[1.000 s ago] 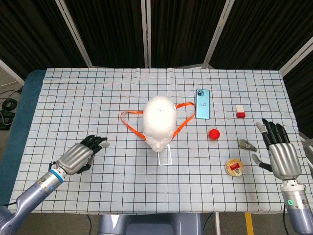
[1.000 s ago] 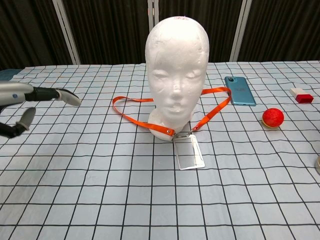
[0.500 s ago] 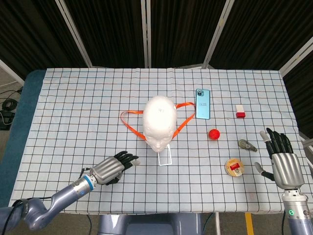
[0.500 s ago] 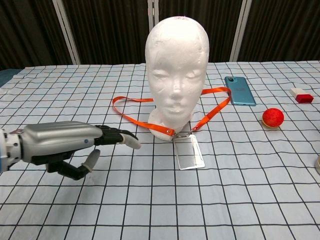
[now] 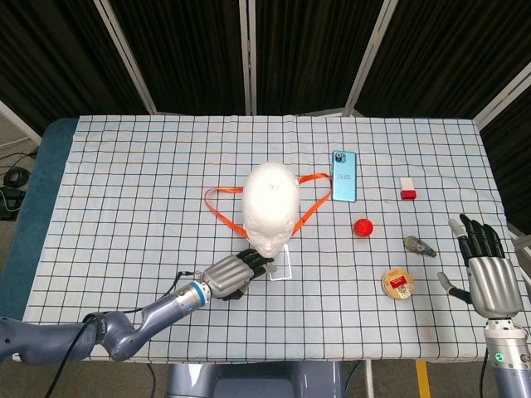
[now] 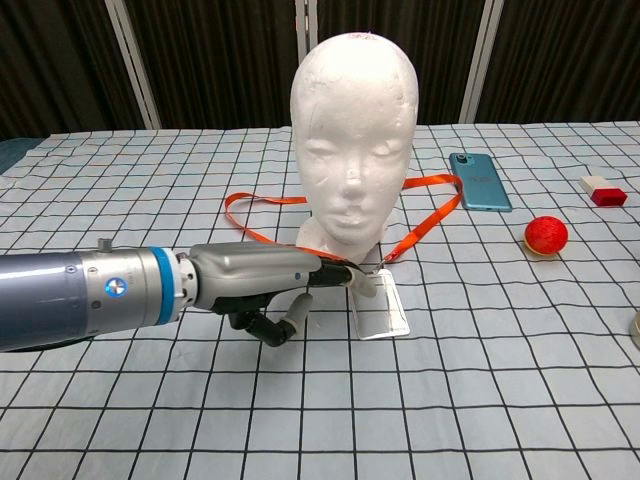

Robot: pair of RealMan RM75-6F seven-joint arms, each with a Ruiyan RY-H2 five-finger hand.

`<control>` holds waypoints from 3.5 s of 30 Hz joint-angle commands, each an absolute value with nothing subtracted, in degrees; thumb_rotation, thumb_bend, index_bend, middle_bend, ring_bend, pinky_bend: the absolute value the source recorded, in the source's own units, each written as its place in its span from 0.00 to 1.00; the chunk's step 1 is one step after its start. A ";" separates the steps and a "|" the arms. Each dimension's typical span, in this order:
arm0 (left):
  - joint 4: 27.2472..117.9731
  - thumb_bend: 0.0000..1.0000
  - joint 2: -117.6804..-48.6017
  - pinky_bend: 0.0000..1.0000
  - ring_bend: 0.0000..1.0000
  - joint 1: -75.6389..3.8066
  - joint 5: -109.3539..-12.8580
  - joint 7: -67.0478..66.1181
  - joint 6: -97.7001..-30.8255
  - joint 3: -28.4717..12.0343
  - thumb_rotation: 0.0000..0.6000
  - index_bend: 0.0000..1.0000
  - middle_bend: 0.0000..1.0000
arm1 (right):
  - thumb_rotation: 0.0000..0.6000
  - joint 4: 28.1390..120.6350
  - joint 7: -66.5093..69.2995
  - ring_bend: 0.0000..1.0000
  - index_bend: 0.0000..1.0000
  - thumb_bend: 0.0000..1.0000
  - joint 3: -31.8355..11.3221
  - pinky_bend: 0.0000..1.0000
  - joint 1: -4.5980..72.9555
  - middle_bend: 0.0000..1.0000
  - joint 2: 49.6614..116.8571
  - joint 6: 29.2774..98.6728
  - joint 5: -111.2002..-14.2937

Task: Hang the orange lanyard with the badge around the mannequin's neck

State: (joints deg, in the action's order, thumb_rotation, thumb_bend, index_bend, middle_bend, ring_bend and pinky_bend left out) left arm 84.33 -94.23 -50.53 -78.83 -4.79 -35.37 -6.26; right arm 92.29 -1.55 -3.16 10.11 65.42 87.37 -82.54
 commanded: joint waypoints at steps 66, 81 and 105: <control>103.56 1.00 -85.71 0.00 0.00 -54.69 -77.56 -11.79 -39.43 3.52 1.00 0.06 0.00 | 1.00 93.10 -0.34 0.00 0.05 0.18 -6.35 0.00 7.72 0.00 65.26 87.55 -85.51; 87.03 0.00 -77.48 0.00 0.00 -44.19 -104.48 3.22 -68.70 11.32 1.00 0.00 0.00 | 1.00 93.80 -0.93 0.00 0.05 0.18 -5.93 0.00 7.52 0.00 65.46 87.62 -86.90; 98.82 0.00 -61.83 0.00 0.00 -23.29 -76.49 -7.40 -81.37 6.01 1.00 0.00 0.00 | 1.00 96.55 -1.95 0.00 0.05 0.18 -4.56 0.00 7.00 0.00 65.19 88.62 -90.73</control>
